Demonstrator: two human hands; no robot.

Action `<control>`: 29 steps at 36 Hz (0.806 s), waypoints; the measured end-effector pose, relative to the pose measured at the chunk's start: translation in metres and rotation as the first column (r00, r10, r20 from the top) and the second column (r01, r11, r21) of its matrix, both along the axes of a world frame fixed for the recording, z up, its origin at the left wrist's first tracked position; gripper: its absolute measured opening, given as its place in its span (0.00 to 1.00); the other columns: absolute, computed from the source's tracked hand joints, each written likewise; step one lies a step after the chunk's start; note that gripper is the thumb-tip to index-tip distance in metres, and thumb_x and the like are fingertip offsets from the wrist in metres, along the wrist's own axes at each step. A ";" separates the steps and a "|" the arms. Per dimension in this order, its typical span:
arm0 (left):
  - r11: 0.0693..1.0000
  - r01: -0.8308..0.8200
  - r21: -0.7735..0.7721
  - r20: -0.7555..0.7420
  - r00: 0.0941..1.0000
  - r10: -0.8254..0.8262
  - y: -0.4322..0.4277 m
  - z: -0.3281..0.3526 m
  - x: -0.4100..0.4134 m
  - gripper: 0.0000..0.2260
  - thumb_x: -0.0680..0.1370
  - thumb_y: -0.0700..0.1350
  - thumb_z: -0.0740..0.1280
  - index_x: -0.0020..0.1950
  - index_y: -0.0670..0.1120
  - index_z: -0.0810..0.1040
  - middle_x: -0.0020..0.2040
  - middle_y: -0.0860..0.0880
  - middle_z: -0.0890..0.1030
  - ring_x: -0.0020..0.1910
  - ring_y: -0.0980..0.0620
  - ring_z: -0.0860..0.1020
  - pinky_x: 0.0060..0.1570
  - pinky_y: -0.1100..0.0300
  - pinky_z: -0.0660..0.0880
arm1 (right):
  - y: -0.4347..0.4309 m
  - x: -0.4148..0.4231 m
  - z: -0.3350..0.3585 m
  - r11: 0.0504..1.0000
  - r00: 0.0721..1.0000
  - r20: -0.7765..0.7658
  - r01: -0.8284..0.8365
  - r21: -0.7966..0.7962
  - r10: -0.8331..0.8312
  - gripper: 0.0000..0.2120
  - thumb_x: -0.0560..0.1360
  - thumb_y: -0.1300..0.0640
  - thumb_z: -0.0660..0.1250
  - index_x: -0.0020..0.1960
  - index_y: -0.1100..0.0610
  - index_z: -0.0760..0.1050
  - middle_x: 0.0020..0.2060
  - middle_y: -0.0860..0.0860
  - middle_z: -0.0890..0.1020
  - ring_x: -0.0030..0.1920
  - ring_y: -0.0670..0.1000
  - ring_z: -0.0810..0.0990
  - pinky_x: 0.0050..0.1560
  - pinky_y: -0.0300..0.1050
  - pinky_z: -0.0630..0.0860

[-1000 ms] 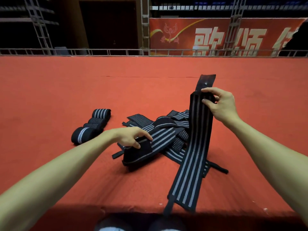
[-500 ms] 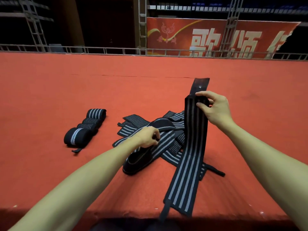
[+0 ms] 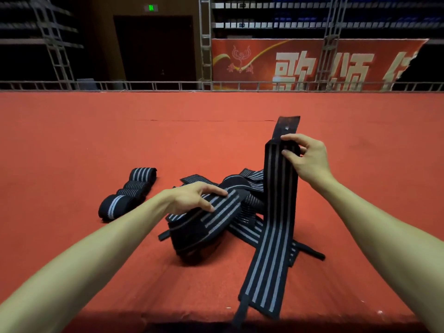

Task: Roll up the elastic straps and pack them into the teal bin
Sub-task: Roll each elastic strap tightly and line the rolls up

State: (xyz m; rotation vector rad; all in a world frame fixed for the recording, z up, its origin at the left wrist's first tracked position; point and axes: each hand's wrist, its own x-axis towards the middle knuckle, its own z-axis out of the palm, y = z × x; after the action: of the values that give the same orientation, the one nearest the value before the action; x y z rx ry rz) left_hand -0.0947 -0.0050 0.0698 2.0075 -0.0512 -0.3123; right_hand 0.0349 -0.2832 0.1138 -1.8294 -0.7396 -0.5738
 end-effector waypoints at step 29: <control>0.942 -0.305 0.140 0.108 0.950 0.292 -0.016 -0.024 0.025 0.21 0.71 0.32 0.68 0.48 0.59 0.85 0.55 0.50 0.85 0.54 0.47 0.82 0.59 0.52 0.79 | 0.020 -0.015 -0.051 0.999 0.996 -0.085 -0.021 0.040 0.024 0.15 0.71 0.68 0.73 0.53 0.51 0.82 0.47 0.42 0.84 0.45 0.38 0.81 0.51 0.30 0.75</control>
State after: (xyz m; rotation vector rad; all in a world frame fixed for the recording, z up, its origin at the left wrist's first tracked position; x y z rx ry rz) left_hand -0.0699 -0.0208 0.0457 2.1455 0.2290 -0.0351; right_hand 0.0195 -0.2636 0.0630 -1.7956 -0.6859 -0.4885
